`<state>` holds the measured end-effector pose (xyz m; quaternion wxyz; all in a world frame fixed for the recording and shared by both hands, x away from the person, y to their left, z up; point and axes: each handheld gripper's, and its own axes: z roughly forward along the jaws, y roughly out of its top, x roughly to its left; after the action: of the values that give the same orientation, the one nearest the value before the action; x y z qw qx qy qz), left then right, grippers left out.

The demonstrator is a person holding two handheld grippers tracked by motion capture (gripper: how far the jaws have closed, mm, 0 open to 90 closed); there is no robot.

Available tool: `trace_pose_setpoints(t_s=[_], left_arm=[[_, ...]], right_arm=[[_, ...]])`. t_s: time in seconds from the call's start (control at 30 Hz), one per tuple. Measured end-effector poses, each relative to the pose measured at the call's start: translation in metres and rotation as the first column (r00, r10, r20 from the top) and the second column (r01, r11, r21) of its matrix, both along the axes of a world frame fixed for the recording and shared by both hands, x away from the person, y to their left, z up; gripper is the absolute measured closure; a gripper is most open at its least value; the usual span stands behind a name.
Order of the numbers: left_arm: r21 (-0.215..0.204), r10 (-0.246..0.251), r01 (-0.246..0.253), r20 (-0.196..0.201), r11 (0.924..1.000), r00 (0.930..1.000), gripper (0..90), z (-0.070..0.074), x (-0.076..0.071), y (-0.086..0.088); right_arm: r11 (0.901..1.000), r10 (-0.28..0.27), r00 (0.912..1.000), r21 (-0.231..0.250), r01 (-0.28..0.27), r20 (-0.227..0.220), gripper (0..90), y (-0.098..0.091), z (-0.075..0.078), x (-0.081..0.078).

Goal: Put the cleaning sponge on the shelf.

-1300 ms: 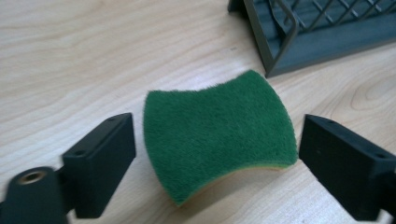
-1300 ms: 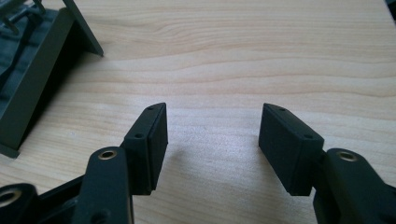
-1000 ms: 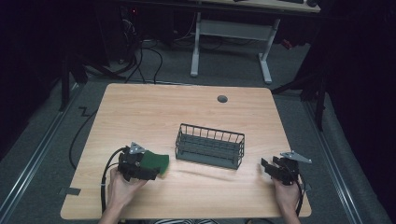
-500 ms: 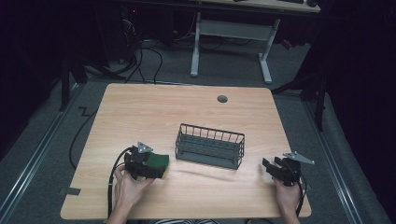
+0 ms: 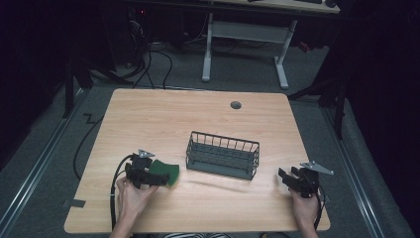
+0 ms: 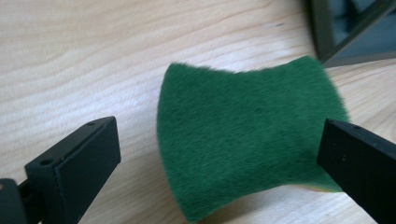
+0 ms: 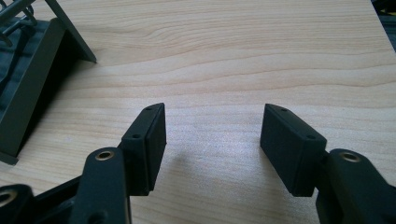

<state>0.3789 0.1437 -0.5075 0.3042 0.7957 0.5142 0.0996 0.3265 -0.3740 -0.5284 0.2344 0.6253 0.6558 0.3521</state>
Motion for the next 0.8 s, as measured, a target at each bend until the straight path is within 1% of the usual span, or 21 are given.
trace_pose_setpoints(t_s=[0.03,0.1,0.13,0.23,0.3,0.33,0.37,0.5,0.53,0.57,0.67,0.7,0.73,0.8], left_arm=[[-0.016,-0.002,0.002,-0.011,0.9999,0.9999,0.2,-0.001,0.001,0.002],[-0.034,-0.005,0.005,-0.021,0.9994,0.9998,2.2,-0.001,0.001,0.003],[-0.036,-0.003,0.002,-0.021,0.9994,0.9998,4.3,0.0,0.001,0.003],[-0.068,-0.011,0.008,-0.037,0.9977,0.9993,11.7,0.0,0.001,0.005],[-0.123,-0.019,0.013,-0.053,0.9924,0.9984,18.2,-0.003,0.001,0.009],[-0.123,-0.019,0.013,-0.053,0.9924,0.9984,18.2,-0.003,0.001,0.009],[-0.135,-0.017,0.009,-0.061,0.9907,0.998,18.2,-0.004,0.001,0.01],[-0.141,-0.014,0.005,-0.066,0.9901,0.9977,21.4,-0.004,0.001,0.011],[-0.146,-0.01,0.0,-0.067,0.9893,0.9977,24.9,-0.003,0.002,0.013],[-0.146,-0.01,0.0,-0.067,0.9893,0.9977,25.6,-0.003,0.002,0.013],[-0.147,-0.001,-0.007,-0.059,0.9891,0.9983,33.0,-0.002,0.001,0.016],[-0.164,-0.003,-0.008,-0.068,0.9864,0.9977,33.0,-0.003,0.002,0.019],[-0.166,-0.007,-0.004,-0.068,0.9861,0.9976,33.8,-0.003,0.002,0.019],[-0.151,-0.005,-0.005,-0.07,0.9885,0.9976,34.1,-0.002,0.003,0.018]], right_arm=[[1.0,-0.001,1.0,0.0,0.001,-0.001,40.9,0.0,0.0,0.0],[1.0,-0.002,1.0,0.0,0.002,-0.001,41.1,0.0,0.0,0.0],[1.0,-0.001,1.0,-0.001,0.001,-0.003,41.6,0.0,0.0,0.0],[1.0,0.001,1.0,-0.007,-0.001,-0.003,42.9,0.001,0.0,0.0],[0.9999,0.0,1.0,-0.012,0.0,-0.007,43.8,0.001,0.0,0.0],[0.9999,0.0,1.0,-0.012,0.0,-0.007,43.8,0.001,0.0,0.0],[0.9999,0.0,1.0,-0.012,0.0,-0.008,43.9,0.001,0.0,0.0],[0.9999,-0.004,1.0,-0.014,0.004,-0.009,44.3,0.001,0.0,0.0],[0.9999,-0.008,0.9999,-0.014,0.007,-0.011,44.4,0.001,0.0,0.0],[0.9999,-0.008,0.9999,-0.014,0.007,-0.011,44.4,0.001,0.0,0.0],[0.9998,-0.006,0.9999,-0.017,0.006,-0.011,44.5,0.001,0.0,0.0],[0.9998,-0.007,0.9999,-0.016,0.007,-0.01,44.6,0.001,-0.001,0.0],[0.9998,-0.009,0.9999,-0.016,0.009,-0.013,44.8,0.001,0.0,0.0],[0.9998,-0.008,0.9999,-0.017,0.008,-0.012,44.8,0.001,0.0,0.001]])
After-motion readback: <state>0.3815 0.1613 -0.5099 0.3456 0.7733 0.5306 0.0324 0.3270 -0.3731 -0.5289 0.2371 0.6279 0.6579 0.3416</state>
